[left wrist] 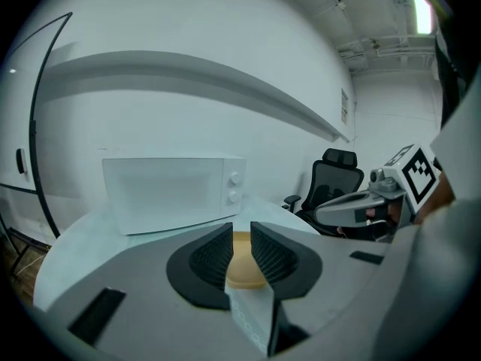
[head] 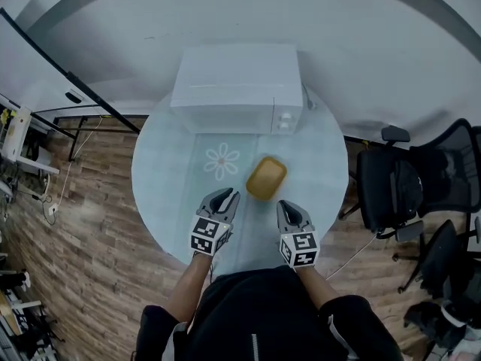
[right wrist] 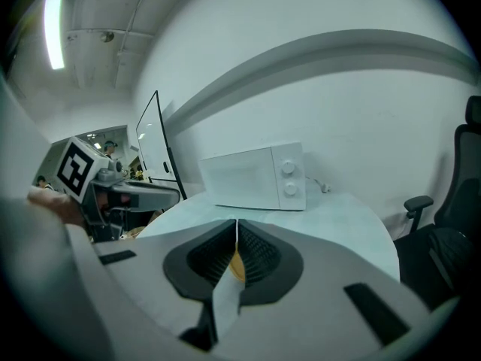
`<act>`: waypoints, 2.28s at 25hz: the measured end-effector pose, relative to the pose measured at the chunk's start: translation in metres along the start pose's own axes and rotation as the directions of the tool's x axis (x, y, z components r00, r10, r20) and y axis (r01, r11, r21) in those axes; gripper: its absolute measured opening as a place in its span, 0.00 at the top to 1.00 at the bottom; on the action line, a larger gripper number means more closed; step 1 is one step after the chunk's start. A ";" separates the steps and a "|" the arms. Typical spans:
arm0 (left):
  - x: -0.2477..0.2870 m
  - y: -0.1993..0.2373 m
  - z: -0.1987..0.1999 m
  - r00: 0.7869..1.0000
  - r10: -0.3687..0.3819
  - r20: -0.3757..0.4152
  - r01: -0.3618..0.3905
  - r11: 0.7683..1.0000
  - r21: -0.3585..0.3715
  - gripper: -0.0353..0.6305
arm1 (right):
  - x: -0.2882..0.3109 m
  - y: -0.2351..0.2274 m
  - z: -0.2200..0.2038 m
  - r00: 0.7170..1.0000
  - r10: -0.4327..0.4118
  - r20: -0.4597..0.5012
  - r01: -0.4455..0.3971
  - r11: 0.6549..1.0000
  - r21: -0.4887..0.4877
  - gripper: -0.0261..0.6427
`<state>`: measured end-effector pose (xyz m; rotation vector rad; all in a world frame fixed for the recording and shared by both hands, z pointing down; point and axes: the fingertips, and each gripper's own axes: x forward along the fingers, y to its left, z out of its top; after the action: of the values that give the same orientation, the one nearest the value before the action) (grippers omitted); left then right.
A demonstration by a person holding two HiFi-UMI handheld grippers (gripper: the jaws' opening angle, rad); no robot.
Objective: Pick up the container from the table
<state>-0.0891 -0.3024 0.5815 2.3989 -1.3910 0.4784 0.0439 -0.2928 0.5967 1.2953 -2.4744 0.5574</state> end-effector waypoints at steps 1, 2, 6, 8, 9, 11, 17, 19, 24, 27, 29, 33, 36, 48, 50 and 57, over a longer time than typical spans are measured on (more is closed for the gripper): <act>0.005 0.000 0.000 1.000 -0.013 -0.002 0.013 1.000 0.001 0.84 | -0.001 -0.001 0.000 1.000 -0.011 0.000 0.011 1.000 0.000 0.92; 0.010 0.000 -0.001 1.000 -0.025 -0.004 0.025 1.000 0.002 0.83 | -0.003 -0.002 0.000 1.000 -0.021 0.000 0.021 1.000 0.000 0.92; 0.023 0.001 -0.001 0.998 -0.061 -0.005 0.061 0.998 0.009 0.74 | -0.012 0.000 0.000 0.998 -0.066 0.004 0.065 0.998 0.008 0.92; 0.030 0.002 0.000 0.997 -0.079 -0.002 0.079 0.997 0.007 0.69 | -0.015 -0.001 0.000 0.996 -0.089 0.008 0.089 0.996 0.017 0.92; 0.033 0.002 0.001 0.996 -0.088 -0.001 0.088 0.996 0.004 0.68 | -0.018 -0.001 0.000 0.995 -0.100 0.010 0.100 0.995 0.020 0.92; 0.040 0.001 0.000 0.994 -0.106 -0.002 0.106 0.994 0.005 0.67 | -0.023 -0.003 0.001 0.992 -0.123 0.015 0.123 0.992 0.026 0.92; 0.055 0.008 -0.006 0.989 -0.142 -0.026 0.143 0.989 0.026 0.67 | -0.035 -0.001 -0.003 0.986 -0.168 0.018 0.167 0.985 0.040 0.92; 0.061 0.010 -0.008 0.988 -0.148 -0.035 0.149 0.988 0.030 0.67 | -0.038 0.000 -0.007 0.984 -0.175 0.014 0.174 0.984 0.044 0.92; 0.079 0.014 -0.019 0.985 -0.156 -0.076 0.161 0.985 0.061 0.67 | -0.045 0.004 -0.017 0.982 -0.188 -0.001 0.188 0.980 0.072 0.92; 0.092 0.018 -0.029 0.984 -0.153 -0.091 0.160 0.985 0.071 0.67 | -0.046 0.004 -0.021 0.980 -0.199 -0.005 0.198 0.977 0.084 0.92; 0.101 0.019 -0.036 0.982 -0.156 -0.106 0.163 0.984 0.067 0.67 | -0.049 0.002 -0.024 0.978 -0.209 -0.011 0.209 0.974 0.091 0.92; 0.121 0.023 -0.052 0.977 -0.159 -0.144 0.169 0.984 0.058 0.67 | -0.049 -0.001 -0.029 0.974 -0.226 -0.023 0.227 0.969 0.102 0.92; 0.135 0.030 -0.063 0.973 -0.157 -0.167 0.164 0.986 0.033 0.67 | -0.047 -0.001 -0.031 0.972 -0.232 -0.033 0.234 0.966 0.109 0.92; 0.174 0.036 -0.105 0.937 -0.169 -0.304 0.177 0.984 -0.002 0.67 | -0.047 -0.014 -0.037 0.963 -0.264 -0.057 0.270 0.954 0.128 0.92; 0.179 0.036 -0.112 0.929 -0.173 -0.328 0.179 0.984 -0.012 0.67 | -0.048 -0.016 -0.039 0.961 -0.268 -0.062 0.274 0.953 0.131 0.92; 0.193 0.037 -0.128 0.904 -0.170 -0.393 0.169 0.985 -0.038 0.68 | -0.051 -0.017 -0.044 0.960 -0.271 -0.075 0.279 0.950 0.141 0.92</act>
<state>-0.0469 -0.4114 0.7849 2.2301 -0.9955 0.8560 0.0897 -0.2447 0.6177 1.6261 -2.1902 0.7069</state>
